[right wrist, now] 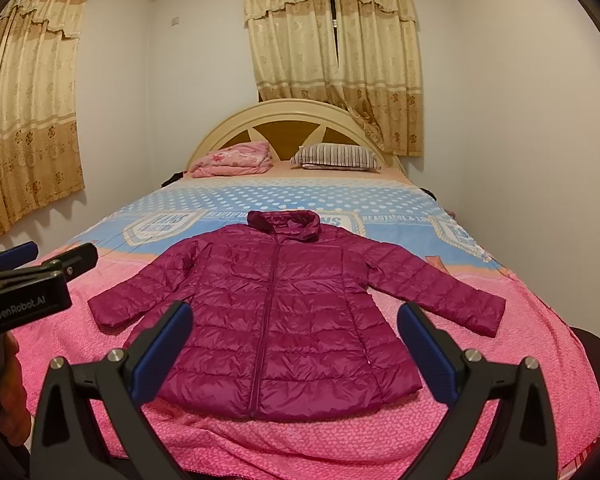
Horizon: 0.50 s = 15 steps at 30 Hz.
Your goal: Fold large clothes
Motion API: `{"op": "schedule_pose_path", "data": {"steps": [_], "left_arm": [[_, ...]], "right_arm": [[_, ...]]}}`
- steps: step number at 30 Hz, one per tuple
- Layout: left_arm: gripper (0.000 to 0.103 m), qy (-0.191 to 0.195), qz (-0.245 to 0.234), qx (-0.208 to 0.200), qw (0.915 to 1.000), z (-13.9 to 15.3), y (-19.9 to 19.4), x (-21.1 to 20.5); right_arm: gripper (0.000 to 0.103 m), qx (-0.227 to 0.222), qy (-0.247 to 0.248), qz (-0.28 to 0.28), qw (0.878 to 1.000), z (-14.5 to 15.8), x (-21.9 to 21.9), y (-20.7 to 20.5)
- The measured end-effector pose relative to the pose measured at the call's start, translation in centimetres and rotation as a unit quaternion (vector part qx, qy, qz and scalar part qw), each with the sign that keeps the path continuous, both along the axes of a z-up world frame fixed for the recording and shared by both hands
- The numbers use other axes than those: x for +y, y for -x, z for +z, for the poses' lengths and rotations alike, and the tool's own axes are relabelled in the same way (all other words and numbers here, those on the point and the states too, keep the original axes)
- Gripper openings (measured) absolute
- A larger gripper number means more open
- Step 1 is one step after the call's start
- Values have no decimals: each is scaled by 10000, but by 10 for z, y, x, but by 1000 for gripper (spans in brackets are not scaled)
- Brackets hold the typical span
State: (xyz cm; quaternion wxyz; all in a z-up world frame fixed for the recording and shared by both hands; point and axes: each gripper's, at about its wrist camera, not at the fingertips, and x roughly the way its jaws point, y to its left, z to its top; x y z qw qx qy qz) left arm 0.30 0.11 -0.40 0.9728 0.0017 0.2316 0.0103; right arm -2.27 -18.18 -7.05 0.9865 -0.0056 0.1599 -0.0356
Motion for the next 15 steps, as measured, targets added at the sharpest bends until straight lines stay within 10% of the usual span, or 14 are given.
{"op": "schedule_pose_path", "data": {"steps": [15], "left_arm": [[102, 21, 13, 9, 10000, -1, 0, 0]], "right_arm": [[103, 37, -11, 52, 10000, -2, 2, -1]]}}
